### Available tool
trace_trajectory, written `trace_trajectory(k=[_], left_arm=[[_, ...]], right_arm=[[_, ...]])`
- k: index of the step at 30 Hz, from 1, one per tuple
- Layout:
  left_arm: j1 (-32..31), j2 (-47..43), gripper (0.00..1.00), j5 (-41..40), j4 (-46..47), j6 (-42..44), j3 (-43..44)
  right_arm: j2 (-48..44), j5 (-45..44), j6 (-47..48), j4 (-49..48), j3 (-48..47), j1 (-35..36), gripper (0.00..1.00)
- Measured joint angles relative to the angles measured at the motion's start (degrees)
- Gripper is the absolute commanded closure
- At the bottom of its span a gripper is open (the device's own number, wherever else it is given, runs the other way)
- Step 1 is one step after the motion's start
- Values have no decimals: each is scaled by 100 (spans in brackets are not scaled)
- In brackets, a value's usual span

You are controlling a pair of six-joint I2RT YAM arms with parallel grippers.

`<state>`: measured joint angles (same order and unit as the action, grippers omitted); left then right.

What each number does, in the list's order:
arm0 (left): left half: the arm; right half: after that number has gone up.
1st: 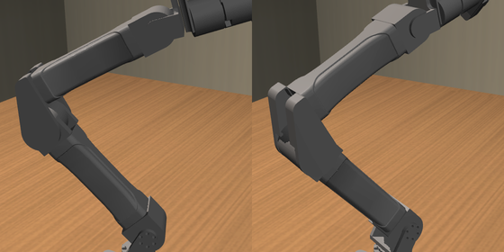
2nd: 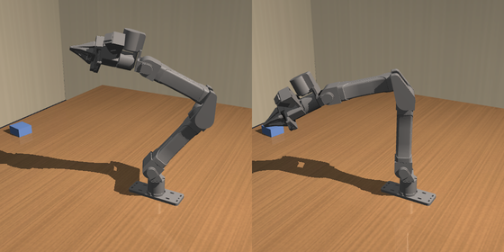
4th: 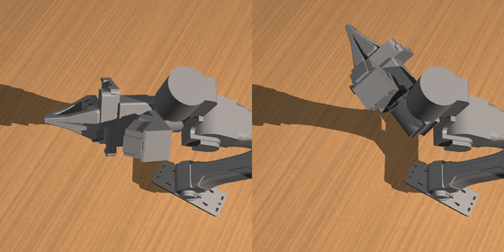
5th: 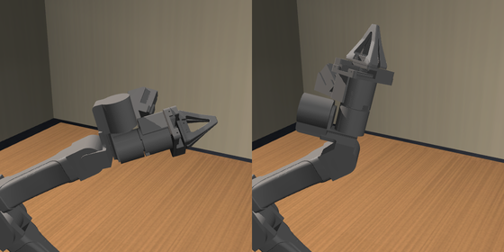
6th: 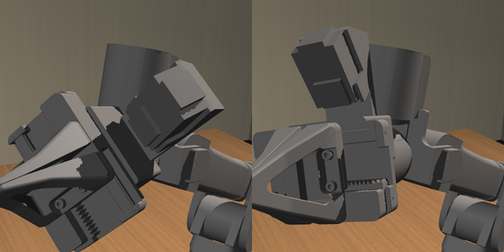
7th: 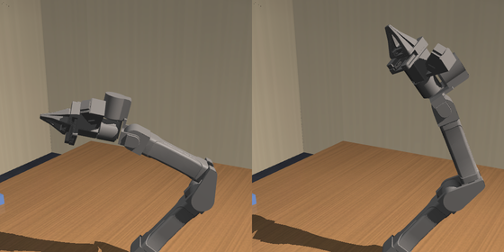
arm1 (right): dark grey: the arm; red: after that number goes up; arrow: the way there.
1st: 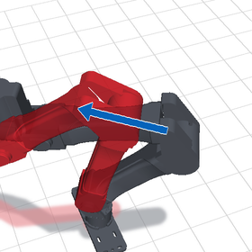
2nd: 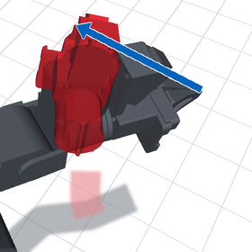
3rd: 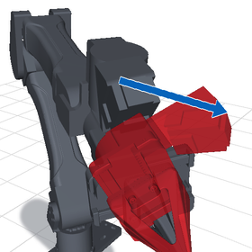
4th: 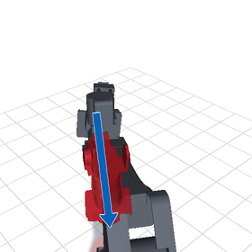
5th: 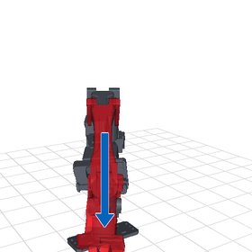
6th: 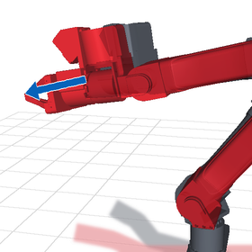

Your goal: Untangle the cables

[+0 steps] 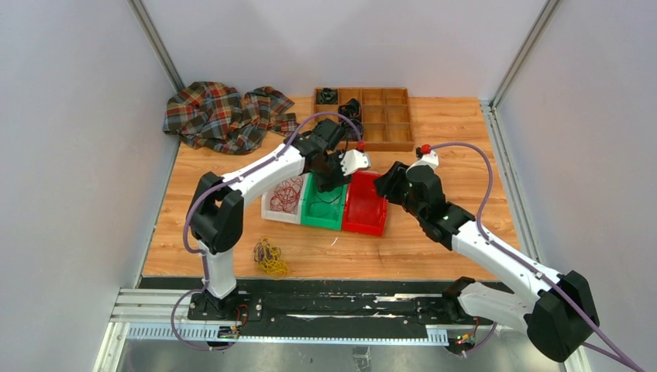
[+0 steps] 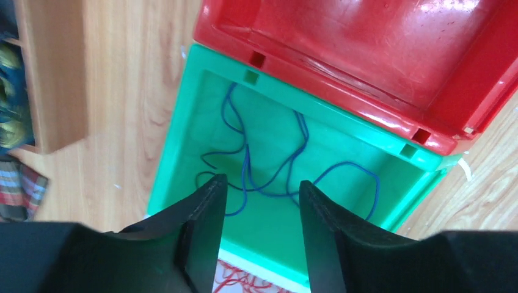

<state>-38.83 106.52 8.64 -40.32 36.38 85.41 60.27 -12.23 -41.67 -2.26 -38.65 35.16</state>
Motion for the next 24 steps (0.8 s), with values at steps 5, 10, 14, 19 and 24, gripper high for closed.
trace_trajectory(k=[5, 10, 14, 19, 24], left_arm=[[46, -26, 0, 142, -680, -9, 782], [125, -490, 2, 450, -1453, -13, 1189], [284, -1154, 2, 723, -2068, 105, 1187], [907, -2736, 1, 1047, -2597, 590, -92], [1563, -3869, 9, 1279, -3075, 1008, -1722]], right_arm=[[-72, -2, 157, 92, -61, 0, 52], [-166, -24, 304, 175, -203, -2, 52], [-168, 42, 382, 232, -339, -2, 52], [-57, 221, 415, 258, -433, 39, 51], [249, 275, 564, 210, -444, 437, 51]])
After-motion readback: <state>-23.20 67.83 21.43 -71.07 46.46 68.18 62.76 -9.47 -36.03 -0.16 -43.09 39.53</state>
